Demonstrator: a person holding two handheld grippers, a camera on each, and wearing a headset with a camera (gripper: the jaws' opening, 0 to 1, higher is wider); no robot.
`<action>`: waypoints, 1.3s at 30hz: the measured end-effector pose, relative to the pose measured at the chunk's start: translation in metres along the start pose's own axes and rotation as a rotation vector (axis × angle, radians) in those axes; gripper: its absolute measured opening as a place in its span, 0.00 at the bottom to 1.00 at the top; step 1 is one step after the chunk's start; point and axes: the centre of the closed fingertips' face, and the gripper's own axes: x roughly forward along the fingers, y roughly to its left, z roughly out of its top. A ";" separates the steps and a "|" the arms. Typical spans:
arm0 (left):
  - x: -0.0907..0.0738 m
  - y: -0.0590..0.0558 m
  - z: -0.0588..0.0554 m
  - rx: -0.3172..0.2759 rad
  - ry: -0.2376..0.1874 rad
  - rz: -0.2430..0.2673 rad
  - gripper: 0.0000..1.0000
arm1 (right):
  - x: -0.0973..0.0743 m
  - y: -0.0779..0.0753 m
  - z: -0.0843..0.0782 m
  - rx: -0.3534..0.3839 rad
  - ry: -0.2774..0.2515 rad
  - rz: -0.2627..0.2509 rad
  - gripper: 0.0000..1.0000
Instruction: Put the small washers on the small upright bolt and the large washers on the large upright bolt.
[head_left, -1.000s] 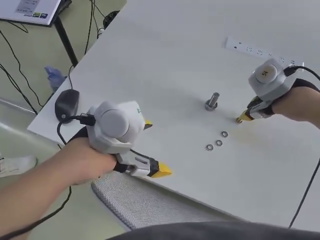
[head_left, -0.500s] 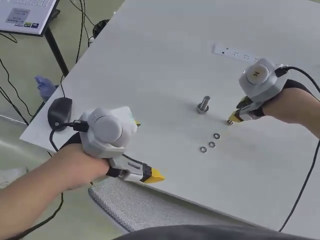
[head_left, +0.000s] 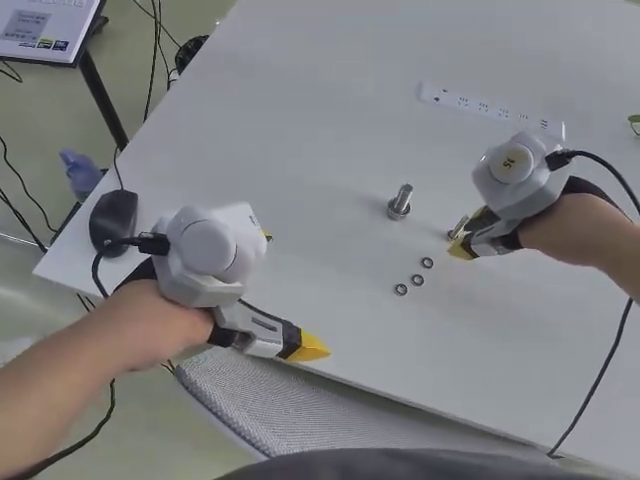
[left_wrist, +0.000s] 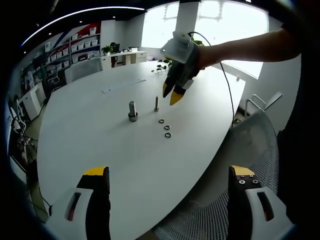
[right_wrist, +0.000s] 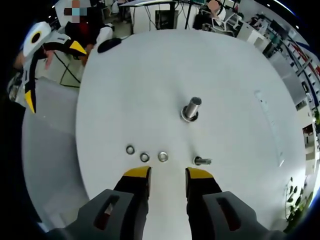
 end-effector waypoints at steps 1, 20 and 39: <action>0.001 -0.001 -0.001 0.004 0.006 -0.004 0.99 | 0.000 0.002 0.000 0.002 -0.003 0.003 0.29; 0.003 -0.005 -0.006 0.006 0.010 -0.022 0.98 | 0.025 0.006 0.001 0.000 0.015 0.024 0.29; 0.005 -0.007 -0.013 -0.010 0.019 -0.039 0.99 | 0.064 0.001 -0.005 0.013 0.043 0.024 0.27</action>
